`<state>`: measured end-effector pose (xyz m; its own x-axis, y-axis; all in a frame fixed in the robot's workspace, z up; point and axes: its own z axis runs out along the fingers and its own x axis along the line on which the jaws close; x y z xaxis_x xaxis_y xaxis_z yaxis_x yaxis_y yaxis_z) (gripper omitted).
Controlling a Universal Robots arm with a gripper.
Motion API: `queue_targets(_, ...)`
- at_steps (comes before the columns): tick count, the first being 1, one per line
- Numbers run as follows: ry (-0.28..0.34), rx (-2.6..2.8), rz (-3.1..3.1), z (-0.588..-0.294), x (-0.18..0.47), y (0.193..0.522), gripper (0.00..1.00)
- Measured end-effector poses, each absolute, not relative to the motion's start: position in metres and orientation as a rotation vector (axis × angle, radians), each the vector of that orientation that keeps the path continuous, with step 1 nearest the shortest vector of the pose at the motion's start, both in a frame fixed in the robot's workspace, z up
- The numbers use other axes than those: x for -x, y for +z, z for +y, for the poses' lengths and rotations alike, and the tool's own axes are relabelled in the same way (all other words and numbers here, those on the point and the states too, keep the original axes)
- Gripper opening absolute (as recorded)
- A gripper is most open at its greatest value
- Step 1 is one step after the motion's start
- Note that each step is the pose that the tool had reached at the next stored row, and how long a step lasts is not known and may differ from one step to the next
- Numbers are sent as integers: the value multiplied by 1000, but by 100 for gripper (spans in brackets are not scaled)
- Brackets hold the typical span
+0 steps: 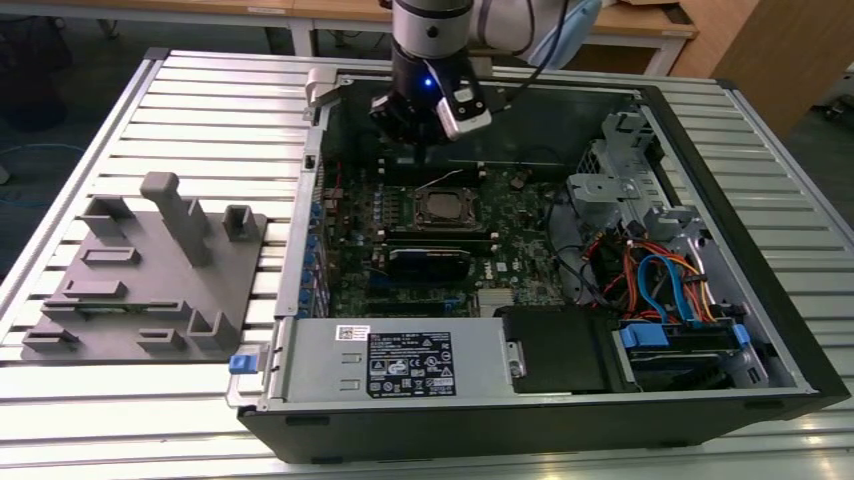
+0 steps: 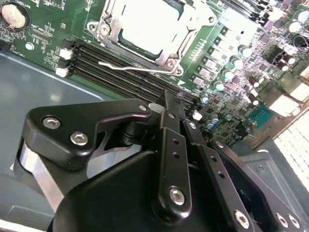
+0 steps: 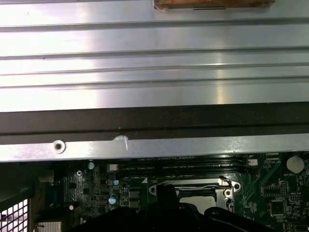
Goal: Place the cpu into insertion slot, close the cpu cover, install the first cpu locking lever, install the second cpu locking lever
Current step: 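Install the first cpu locking lever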
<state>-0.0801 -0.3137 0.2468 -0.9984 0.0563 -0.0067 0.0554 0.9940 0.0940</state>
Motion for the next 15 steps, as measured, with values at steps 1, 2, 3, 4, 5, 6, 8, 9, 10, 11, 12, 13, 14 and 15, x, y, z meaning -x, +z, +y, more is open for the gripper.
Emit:
queue_targets(1, 147, -88, 3128, -314, 79, 246, 10)
queue_targets(2, 147, -88, 3128, -314, 78, 245, 10)
queue_targets(3, 147, -88, 3128, -314, 76, 245, 10)
queue_targets(4, 147, -88, 3128, -314, 75, 244, 10)
queue_targets(5, 147, -88, 3128, -314, 73, 243, 10)
queue_targets(6, 147, -88, 3128, -314, 72, 243, 10)
queue_targets(8, 147, -88, 3128, -314, 69, 241, 10)
queue_targets(9, 147, -88, 3128, -314, 68, 240, 10)
queue_targets(10, 147, -88, 3128, -314, 67, 239, 10)
queue_targets(11, 147, -88, 3128, -314, 65, 238, 10)
queue_targets(12, 147, -88, 3128, -314, 64, 237, 10)
queue_targets(13, 147, -88, 3128, -314, 62, 237, 10)
queue_targets(14, 147, -88, 3128, -314, 61, 236, 10)
queue_targets(15, 147, -88, 3128, -314, 60, 236, 10)
